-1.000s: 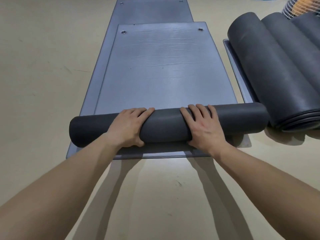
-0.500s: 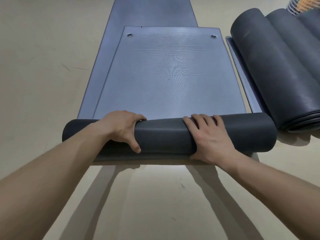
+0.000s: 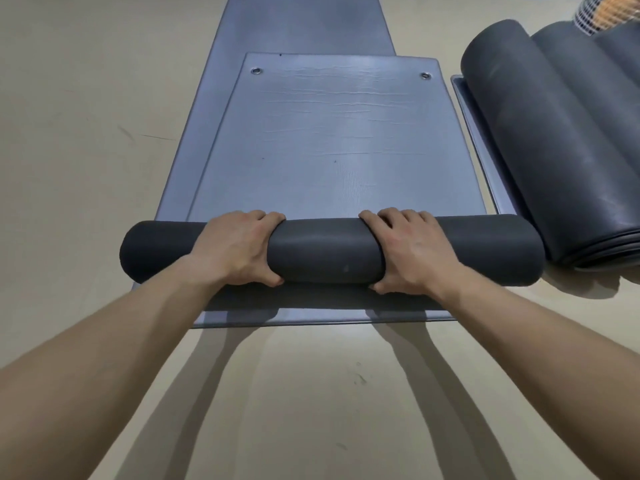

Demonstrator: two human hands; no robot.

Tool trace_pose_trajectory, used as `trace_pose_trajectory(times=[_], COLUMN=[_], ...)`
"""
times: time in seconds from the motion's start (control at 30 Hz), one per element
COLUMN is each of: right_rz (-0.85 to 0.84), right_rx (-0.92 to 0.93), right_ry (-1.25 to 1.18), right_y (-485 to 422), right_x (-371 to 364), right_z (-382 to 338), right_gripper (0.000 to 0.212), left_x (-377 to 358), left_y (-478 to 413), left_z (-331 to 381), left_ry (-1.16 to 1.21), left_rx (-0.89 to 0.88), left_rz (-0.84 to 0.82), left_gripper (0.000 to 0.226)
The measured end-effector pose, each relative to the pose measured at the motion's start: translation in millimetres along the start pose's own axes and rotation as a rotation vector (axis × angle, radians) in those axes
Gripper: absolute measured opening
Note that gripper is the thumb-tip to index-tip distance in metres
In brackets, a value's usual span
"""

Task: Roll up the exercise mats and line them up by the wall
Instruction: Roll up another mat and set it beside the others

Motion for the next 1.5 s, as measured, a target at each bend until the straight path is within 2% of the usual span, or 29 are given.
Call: trace_pose_trajectory(times=[0.17,0.23,0.33,0.37,0.43,0.53,0.57,0.63,0.77,0.83,0.93,1.0,1.07,1.17,1.2,1.23,1.33,1.4,1.5], right_rz=[-0.355,-0.276,0.014,0.067,0.026,-0.150,-0.195,-0.164,0.097,0.101,-0.026,-0.110,-0.213,-0.434,-0.457,-0.423,-0.140,-0.125,-0.264], right_rx=[0.113,0.096,0.048,0.045,0.053,0.068,0.072,0.071,0.041,0.053,0.085,0.091,0.092,0.096,0.085,0.063,0.007,0.035,0.043], right_ry=[-0.232,-0.177,0.029,0.064,0.052,-0.079,-0.112,-0.086,0.138,0.175,0.134,0.093,0.022,-0.176,-0.205,-0.189,-0.034,-0.034,-0.192], right_y=[3.1,15.8,44.6,49.9,43.8,9.9,0.4,-7.1,18.0,10.4,-17.6,-27.5,-29.6,-15.1,-5.9,4.7,40.2,36.4,2.7], right_x=[27.1,22.3,4.0,-2.7,-0.7,24.3,29.7,24.6,-10.5,-13.7,5.5,18.1,26.2,28.1,24.5,19.0,4.8,1.8,17.1], right_z=[2.7,-6.1,-19.5,-21.9,-20.6,-7.0,-2.8,1.4,-8.7,-4.0,5.3,6.9,7.3,1.7,-1.7,-6.1,-26.9,-26.3,-6.2], right_gripper=[0.110,0.117,0.122,0.120,0.116,0.120,0.122,0.128,0.135,0.130,0.126,0.126,0.125,0.123,0.126,0.131,0.131,0.127,0.127], left_x=[-3.5,-8.3,-2.6,-2.1,-0.2,-8.0,-13.6,-19.4,-7.5,-12.1,-25.4,-22.4,-11.1,-4.8,-5.9,-6.4,-3.0,-3.6,-9.7], left_y=[15.3,20.3,15.6,16.1,24.5,51.2,56.4,46.9,12.5,11.2,22.1,20.2,13.3,15.5,17.6,17.5,8.6,8.0,29.3], left_z=[3.7,4.3,5.9,5.2,5.2,19.8,25.9,25.6,8.6,11.2,18.8,20.8,20.6,20.0,18.7,16.3,9.2,9.3,21.0], left_ry=[0.182,0.228,0.293,0.296,0.266,0.036,-0.032,-0.044,0.153,0.076,-0.083,-0.100,-0.072,0.000,0.024,0.055,0.220,0.222,-0.030], left_rx=[0.016,0.007,0.037,0.045,0.039,0.013,0.008,0.009,0.003,0.020,0.049,0.054,0.044,-0.061,-0.087,-0.095,-0.052,-0.047,-0.028], left_rz=[-0.426,-0.479,-0.522,-0.520,-0.405,-0.006,0.043,0.027,-0.177,-0.128,0.012,0.029,-0.029,-0.255,-0.322,-0.374,-0.478,-0.423,-0.066], left_gripper=[0.085,0.083,0.085,0.090,0.104,0.124,0.129,0.130,0.127,0.127,0.135,0.137,0.127,0.115,0.113,0.112,0.108,0.118,0.130])
Point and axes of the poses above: each hand's wrist, its own y-axis away from the middle knuckle, its own x-axis out of the back of the hand, z = x × y, the point moved 4 cm from there along -y, towards the middle knuckle, and after that the axes turned 6 degrees about x, right-handed, at the moved point
